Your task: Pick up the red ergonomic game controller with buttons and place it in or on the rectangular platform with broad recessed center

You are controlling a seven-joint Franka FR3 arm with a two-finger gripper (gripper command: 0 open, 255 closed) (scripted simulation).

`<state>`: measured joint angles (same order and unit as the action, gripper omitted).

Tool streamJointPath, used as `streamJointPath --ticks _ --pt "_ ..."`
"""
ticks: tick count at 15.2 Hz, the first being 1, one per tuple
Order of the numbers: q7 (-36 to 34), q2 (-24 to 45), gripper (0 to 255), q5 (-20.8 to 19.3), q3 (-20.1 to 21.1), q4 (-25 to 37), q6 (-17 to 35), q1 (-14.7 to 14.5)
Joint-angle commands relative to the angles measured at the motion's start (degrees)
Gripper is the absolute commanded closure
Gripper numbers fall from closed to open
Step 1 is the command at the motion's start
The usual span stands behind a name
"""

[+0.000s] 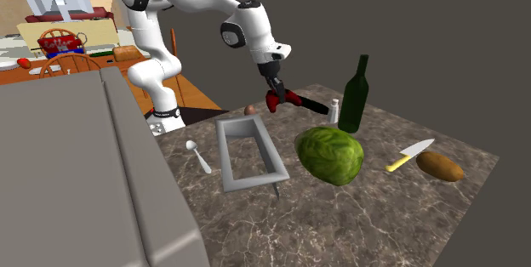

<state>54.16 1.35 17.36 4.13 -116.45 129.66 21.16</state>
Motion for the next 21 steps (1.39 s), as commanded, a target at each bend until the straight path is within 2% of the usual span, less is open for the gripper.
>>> streamJointPath --ticks 1,9,16,21 --pt "-0.42 -0.46 255 -0.27 -0.03 0.87 -1.29 0.03" --pt "10.92 -2.38 255 1.69 -5.51 -0.21 -5.16 5.52" --pt "20.28 -1.2 255 2.62 -10.44 2.32 -9.4 10.34" --pt "22.26 -0.04 255 3.43 -10.86 0.75 -7.13 10.75"
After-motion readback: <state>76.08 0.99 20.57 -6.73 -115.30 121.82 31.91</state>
